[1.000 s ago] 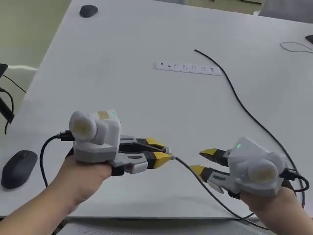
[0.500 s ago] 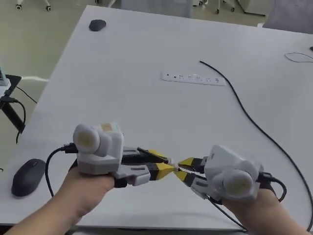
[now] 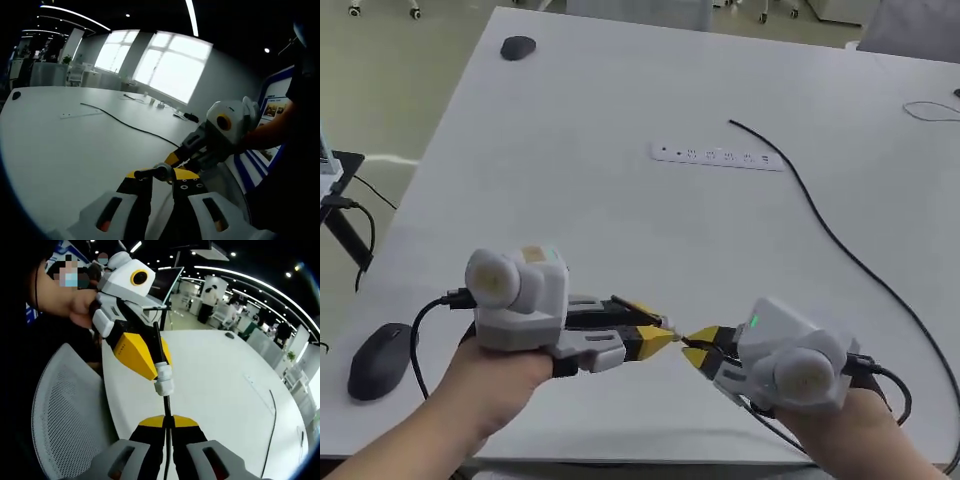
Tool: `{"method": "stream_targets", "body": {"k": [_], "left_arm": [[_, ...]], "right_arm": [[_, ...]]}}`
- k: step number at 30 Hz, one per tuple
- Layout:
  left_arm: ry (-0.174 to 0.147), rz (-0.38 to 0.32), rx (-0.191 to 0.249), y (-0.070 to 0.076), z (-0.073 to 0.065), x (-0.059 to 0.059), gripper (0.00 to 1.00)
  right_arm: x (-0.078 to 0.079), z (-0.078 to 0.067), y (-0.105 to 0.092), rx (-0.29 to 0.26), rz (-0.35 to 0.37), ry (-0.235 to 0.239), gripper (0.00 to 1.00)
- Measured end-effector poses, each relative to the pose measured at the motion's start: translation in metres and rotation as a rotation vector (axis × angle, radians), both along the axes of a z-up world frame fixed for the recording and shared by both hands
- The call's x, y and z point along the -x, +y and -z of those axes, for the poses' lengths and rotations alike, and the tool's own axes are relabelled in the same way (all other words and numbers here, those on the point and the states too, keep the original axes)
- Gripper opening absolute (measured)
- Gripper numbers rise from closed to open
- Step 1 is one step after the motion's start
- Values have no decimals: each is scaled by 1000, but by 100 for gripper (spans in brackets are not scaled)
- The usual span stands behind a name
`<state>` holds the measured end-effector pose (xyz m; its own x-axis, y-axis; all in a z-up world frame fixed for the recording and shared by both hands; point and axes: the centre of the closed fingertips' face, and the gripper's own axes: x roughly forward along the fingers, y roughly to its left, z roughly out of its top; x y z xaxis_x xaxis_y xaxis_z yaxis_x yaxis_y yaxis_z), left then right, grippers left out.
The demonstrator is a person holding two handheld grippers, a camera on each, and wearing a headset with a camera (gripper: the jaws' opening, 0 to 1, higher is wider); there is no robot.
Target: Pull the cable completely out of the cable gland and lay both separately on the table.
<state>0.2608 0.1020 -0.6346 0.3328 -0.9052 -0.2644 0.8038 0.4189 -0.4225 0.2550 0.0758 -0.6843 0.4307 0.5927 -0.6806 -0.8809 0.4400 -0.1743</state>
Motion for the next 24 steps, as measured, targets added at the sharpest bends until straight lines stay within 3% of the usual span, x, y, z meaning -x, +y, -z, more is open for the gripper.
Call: {"method": "stream_targets", "body": {"k": [10,13,21,24], "left_arm": [[-5,-30,32,11,-9,-9,15],[-5,-53,50,17,-14,-12,15],[-3,-68,46,25,-12,-12,15],[-4,-74,47,27,-11,-12,15]], "right_arm": [[-9,13,-16,-1,96,59,0],[-12,19,-27,-12,173,105,0],[-13,31,-42,-21,228,127,0],[-12,36,-46,3,221,122,0]]}}
